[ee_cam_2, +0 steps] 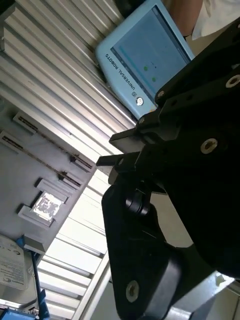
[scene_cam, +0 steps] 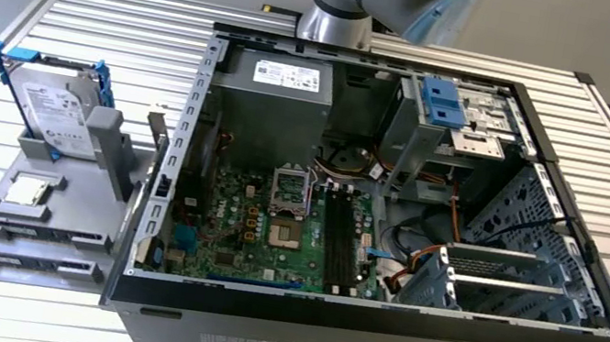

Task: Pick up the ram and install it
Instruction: 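Pick up the ram and move it above insertion slot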

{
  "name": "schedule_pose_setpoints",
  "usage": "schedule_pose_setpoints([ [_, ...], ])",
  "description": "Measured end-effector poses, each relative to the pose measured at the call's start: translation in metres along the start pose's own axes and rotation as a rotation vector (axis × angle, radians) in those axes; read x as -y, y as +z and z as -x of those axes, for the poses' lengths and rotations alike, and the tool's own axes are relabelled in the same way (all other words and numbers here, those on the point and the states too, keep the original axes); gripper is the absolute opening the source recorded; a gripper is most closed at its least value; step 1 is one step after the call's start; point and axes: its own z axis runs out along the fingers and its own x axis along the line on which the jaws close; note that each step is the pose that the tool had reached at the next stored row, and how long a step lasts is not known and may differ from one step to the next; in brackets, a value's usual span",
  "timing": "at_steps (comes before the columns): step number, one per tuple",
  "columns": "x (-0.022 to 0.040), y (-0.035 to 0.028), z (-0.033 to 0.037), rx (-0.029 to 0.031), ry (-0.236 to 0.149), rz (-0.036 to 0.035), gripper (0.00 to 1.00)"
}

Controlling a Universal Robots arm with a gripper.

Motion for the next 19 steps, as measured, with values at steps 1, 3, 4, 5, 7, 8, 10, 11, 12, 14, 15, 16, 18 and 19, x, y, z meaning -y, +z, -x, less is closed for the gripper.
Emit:
schedule_pose_setpoints([
  [1, 0.0000, 0.0000, 0.0000, 0.0000, 0.000, 0.0000, 1.00],
  [3, 0.0000, 0.0000, 0.0000, 0.0000, 0.000, 0.0000, 1.00],
  [4, 0.0000, 0.0000, 0.0000, 0.0000, 0.000, 0.0000, 1.00],
  [5, 0.0000, 0.0000, 0.0000, 0.0000, 0.000, 0.0000, 1.00],
  [7, 0.0000, 0.0003, 0.0000, 0.0001, 0.000, -0.0001, 1.00],
  [8, 0.0002, 0.0012, 0.0000, 0.0007, 0.001, -0.0002, 1.00],
  [10, 0.0002, 0.0032, -0.0001, 0.0120, 0.004, -0.0002, 1.00],
  [11, 0.0002, 0.0040, 0.0000, 0.0189, 0.005, -0.0005, 1.00],
  [12, 0.0002, 0.0048, 0.0000, 0.0284, 0.005, -0.0011, 1.00],
  [14, 0.0002, 0.0056, 0.0000, 0.0382, 0.006, -0.0012, 1.00],
  [15, 0.0002, 0.0056, 0.0000, 0.0383, 0.006, -0.0010, 1.00],
  [16, 0.0002, 0.0056, 0.0000, 0.0383, 0.006, -0.0008, 1.00],
  [18, 0.0003, 0.0059, 0.0000, 0.0383, 0.006, -0.0007, 1.00],
  [19, 0.0004, 0.0064, -0.0001, 0.0384, 0.006, -0.0008, 1.00],
])
